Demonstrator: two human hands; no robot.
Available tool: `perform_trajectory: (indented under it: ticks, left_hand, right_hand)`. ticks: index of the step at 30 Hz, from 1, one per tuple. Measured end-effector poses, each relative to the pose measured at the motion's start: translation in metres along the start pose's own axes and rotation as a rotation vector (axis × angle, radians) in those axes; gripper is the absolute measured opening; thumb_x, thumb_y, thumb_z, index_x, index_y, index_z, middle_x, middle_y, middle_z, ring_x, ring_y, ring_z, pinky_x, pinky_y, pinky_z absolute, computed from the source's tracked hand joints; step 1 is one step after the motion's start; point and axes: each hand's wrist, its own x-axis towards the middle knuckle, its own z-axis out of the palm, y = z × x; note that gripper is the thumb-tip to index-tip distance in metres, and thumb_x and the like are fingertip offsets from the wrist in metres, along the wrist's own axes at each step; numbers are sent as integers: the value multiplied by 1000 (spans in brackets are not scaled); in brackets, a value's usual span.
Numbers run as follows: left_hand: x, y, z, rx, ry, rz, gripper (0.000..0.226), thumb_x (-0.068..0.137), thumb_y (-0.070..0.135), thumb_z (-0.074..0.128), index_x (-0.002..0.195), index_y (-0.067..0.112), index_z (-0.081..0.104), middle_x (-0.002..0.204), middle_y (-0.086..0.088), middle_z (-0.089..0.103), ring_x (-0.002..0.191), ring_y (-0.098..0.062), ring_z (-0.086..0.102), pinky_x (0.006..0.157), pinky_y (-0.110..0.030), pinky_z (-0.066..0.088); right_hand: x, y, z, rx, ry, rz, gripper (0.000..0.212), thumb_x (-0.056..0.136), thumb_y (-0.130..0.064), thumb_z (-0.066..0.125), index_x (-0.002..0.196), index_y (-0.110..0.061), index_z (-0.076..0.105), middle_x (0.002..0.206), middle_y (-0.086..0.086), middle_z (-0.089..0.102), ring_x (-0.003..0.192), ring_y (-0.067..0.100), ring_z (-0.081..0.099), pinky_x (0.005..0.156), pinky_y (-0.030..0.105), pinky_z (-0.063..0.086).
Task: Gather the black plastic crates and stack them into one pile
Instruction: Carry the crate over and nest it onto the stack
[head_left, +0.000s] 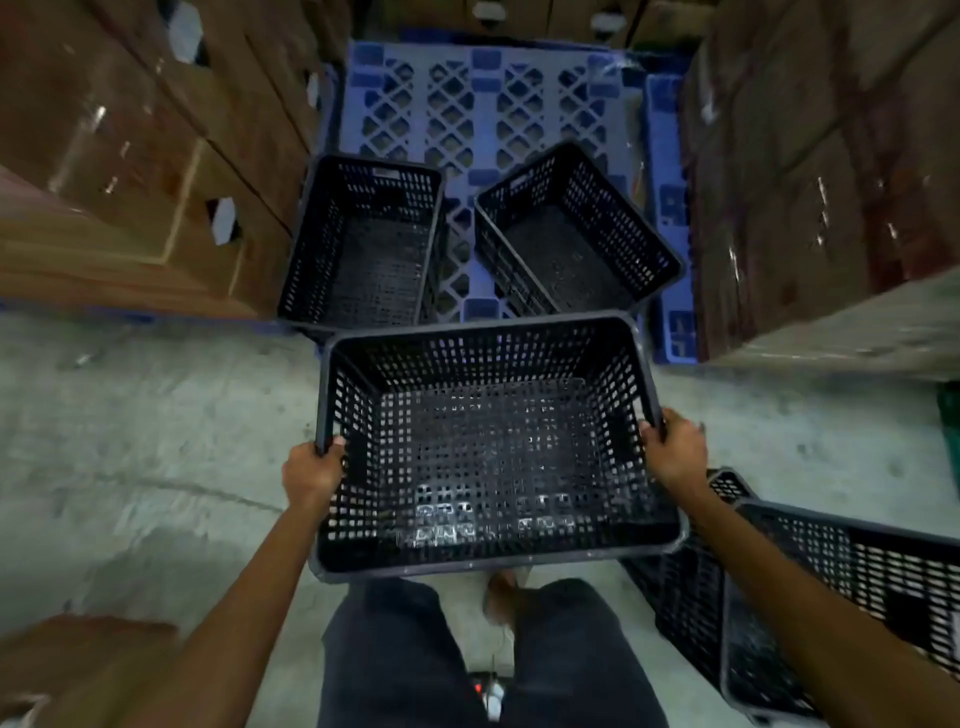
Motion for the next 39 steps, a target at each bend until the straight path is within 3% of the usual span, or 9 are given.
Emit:
perform_trajectory:
  ticks: [6,10,15,19,21,25,28,32,39]
  left_hand:
    - [-11,-26,37,96,-65,-38,44,92,41,61,96,-2,72,94,-25,73,88,-40,69,76,-44,55]
    - [7,-34,61,135,-68,-29,44,92,40,62,101,-1,72,96,-25,73,91,-41,69,77,-43,54]
    - [35,-41,96,118,-80,-23,44,92,40,61,97,-3,72,95,-26,73,89,-40,69,76,-44,53]
    - [59,-42,126,95,-80,-47,45,93,41,60,100,-2,71,99,-26,72,92,-40,68,79,-45,53]
    - [69,-43,139,69,-85,-37,46,93,43,60,105,0,71,104,-25,72,97,-40,68,86,-48,55]
    - [84,-45,163,-5,-132,16,49,91,47,61,111,4,71,107,-22,73,101,-38,69,90,-51,54]
    - [88,-43,175,-22,-100,76,49,90,54,57,114,13,72,103,-17,74,98,-35,69,87,-47,55]
    - [95,-35,182,37,-4,224,49,90,63,50,107,23,73,82,-6,71,78,-23,64,68,-31,45]
    - [97,-28,184,47,43,296,49,92,61,49,114,24,71,77,0,65,73,-19,59,66,-29,41]
  right_hand:
    - [-17,56,25,8,-46,92,24,99,-20,54,110,-1,63,77,19,66,70,36,62,58,34,44]
    - [-8,77,50,5,-56,101,23,99,-18,55,109,1,64,60,1,50,62,32,56,56,30,38]
    - [17,95,85,12,-25,121,23,99,-21,54,107,0,62,73,12,59,68,33,59,58,32,37]
    - [38,109,115,12,10,155,23,100,-22,53,107,-3,61,71,7,55,65,31,55,55,31,33]
    - [48,118,127,60,45,157,22,99,-22,54,109,-4,62,79,13,64,78,38,65,61,30,37]
    - [65,134,149,195,34,161,24,99,-20,55,116,-5,63,107,17,72,99,33,67,74,29,43]
    - [77,144,160,181,38,155,24,100,-21,52,115,-5,61,106,18,71,97,34,66,72,29,41]
    - [103,153,165,157,32,160,22,102,-22,46,111,-4,55,106,20,70,93,38,65,75,43,52]
    - [112,151,164,205,37,183,13,101,-18,49,105,-7,54,109,18,71,97,35,67,86,49,55]
